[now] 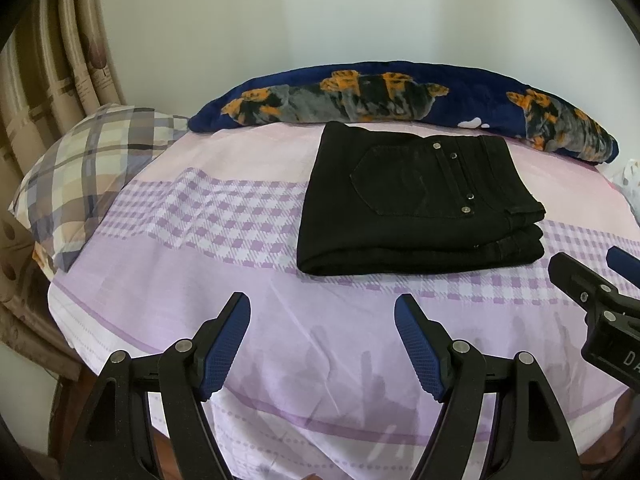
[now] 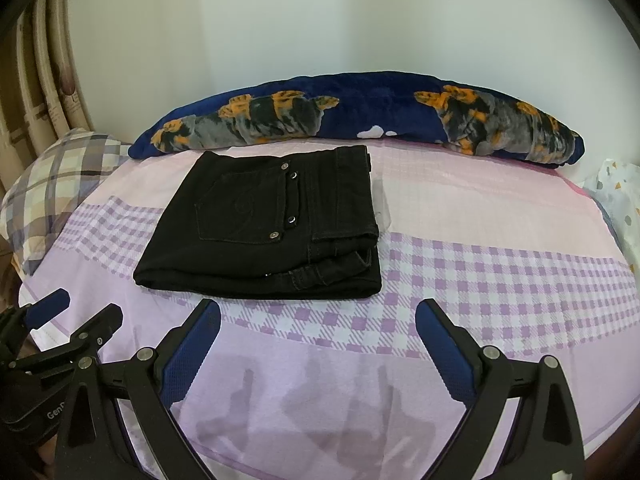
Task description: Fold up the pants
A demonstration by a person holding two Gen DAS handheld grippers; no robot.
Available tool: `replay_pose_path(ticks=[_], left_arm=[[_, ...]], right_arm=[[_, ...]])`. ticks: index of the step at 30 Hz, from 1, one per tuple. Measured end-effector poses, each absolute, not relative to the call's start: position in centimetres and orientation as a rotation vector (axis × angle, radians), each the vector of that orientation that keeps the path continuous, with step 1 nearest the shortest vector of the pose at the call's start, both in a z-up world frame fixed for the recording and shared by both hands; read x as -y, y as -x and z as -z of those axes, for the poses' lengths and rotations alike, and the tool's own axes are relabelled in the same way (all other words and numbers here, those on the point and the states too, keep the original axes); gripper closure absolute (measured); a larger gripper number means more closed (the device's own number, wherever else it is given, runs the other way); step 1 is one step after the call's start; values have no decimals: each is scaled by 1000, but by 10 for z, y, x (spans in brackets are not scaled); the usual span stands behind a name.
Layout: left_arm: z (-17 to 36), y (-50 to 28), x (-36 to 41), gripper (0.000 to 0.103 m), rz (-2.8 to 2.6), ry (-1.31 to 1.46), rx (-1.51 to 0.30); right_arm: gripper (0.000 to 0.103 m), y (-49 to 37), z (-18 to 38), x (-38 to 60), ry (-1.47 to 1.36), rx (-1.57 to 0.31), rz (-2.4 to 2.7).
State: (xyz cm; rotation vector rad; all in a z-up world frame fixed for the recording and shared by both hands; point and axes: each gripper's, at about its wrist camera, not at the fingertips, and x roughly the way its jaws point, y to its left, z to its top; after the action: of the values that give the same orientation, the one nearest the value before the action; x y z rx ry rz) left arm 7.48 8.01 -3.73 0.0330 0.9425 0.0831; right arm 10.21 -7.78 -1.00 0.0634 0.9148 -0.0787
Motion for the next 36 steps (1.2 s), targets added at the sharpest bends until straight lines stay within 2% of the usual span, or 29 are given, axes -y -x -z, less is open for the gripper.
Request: replay_pose_path(ticks=[36], left_arm=[[55, -82, -84, 28, -66, -55, -972]], right_arm=[[6, -106, 23, 83, -82, -959, 76]])
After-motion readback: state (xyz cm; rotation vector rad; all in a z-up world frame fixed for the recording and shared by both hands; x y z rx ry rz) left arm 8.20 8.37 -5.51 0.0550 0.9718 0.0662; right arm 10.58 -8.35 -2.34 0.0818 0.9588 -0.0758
